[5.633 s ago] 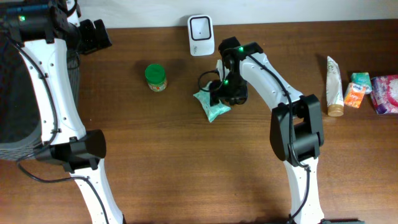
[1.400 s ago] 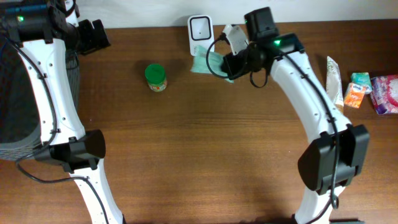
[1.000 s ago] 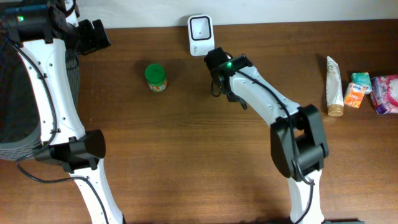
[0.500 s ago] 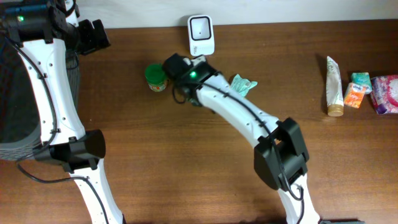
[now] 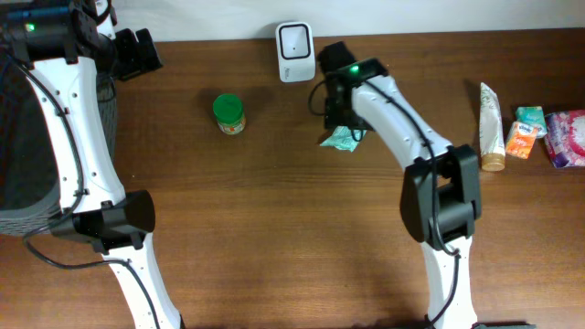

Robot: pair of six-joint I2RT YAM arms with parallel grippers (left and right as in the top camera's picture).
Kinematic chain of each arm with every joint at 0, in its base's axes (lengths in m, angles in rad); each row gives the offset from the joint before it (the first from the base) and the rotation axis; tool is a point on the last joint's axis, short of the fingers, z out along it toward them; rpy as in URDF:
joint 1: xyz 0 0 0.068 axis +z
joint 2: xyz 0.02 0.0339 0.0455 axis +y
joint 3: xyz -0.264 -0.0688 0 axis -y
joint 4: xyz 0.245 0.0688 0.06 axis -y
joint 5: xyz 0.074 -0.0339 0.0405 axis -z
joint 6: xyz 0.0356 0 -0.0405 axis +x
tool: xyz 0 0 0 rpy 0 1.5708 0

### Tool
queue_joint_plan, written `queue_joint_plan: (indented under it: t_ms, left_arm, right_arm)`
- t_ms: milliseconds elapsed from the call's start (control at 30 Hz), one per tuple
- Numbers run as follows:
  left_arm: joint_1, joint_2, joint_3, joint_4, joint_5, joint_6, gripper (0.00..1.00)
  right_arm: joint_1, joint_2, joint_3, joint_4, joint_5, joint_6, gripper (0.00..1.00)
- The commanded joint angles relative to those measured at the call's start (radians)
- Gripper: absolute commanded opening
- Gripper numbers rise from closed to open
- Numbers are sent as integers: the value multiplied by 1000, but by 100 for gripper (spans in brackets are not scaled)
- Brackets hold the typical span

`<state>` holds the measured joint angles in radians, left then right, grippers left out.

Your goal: Scan the item barcode

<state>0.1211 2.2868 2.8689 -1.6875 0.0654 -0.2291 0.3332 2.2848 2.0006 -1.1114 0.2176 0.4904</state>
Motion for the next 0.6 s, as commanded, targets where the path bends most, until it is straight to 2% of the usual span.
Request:
queue_joint_plan:
  t_ms: [0, 67, 133, 267, 367, 467, 567]
  left_arm:
    - [6, -34, 12, 0, -10, -2, 99]
    - [6, -34, 12, 0, -10, -2, 99]
    - [6, -34, 12, 0, -10, -2, 99]
    - [6, -34, 12, 0, -10, -2, 99]
    - [6, -34, 12, 0, -10, -2, 99]
    - [6, -34, 12, 0, -10, -2, 99]
    - [6, -34, 12, 0, -10, -2, 99]
  right_arm:
    - [-100, 11, -4, -30, -323, 60, 77]
    - [-159, 13, -11, -31, -494, -37, 76]
    - [-198, 13, -28, -45, -558, -76, 77]
    - [-226, 13, -127, 26, -621, -75, 76]
    - [-230, 13, -229, 146, -690, -75, 75]
    - [-228, 13, -249, 221, -756, -75, 66]
    - [-229, 13, -249, 238, -726, -75, 28]
